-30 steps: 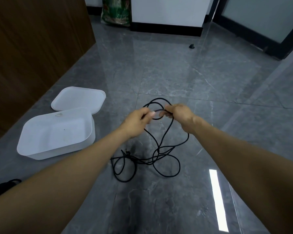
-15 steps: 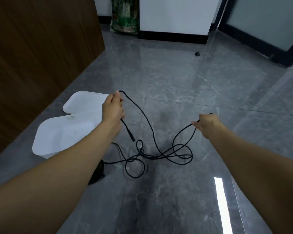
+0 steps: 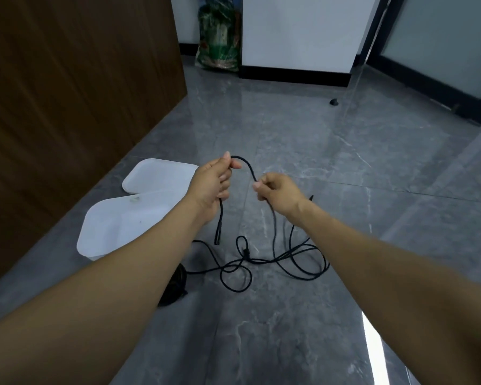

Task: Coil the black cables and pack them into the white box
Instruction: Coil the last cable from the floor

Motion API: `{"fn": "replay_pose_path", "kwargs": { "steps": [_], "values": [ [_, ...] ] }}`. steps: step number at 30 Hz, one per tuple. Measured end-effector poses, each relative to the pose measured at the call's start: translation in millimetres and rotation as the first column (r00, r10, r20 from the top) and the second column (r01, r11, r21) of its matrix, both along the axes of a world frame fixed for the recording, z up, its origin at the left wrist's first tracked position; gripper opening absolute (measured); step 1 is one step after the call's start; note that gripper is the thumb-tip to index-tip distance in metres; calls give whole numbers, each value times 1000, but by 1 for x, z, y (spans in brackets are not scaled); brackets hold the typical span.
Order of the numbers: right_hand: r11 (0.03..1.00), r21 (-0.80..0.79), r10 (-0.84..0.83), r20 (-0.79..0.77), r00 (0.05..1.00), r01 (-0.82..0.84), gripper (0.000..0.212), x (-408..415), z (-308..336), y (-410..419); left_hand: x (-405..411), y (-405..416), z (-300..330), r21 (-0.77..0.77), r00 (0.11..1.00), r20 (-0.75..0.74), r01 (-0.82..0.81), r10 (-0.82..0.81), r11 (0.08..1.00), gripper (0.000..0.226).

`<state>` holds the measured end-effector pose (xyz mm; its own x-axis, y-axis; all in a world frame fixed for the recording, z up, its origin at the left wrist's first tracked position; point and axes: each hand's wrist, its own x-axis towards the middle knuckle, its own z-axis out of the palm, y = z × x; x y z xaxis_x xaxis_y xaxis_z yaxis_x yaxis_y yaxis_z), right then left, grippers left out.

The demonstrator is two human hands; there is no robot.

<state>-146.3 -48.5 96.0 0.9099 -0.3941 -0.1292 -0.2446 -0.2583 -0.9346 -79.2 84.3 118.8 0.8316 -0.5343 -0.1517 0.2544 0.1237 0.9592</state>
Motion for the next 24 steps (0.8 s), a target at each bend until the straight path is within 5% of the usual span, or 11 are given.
{"fn": "replay_pose_path", "kwargs": {
  "steps": [10, 19, 24],
  "values": [
    [920, -175, -331, 129, 935, 350, 33, -12, 7, -37, 10, 19, -7, 259, 998, -37, -44, 56, 965, 41],
    [943, -122, -305, 51, 951, 309, 29, -19, -5, -44, 21, 28, -8, -13, 866, -337, -396, 369, 918, 42],
    [926, -106, -359, 56, 932, 363, 24, -33, -10, -57, 31, 37, -15, 9, 855, -266, -459, 444, 888, 34]
  ]
}}
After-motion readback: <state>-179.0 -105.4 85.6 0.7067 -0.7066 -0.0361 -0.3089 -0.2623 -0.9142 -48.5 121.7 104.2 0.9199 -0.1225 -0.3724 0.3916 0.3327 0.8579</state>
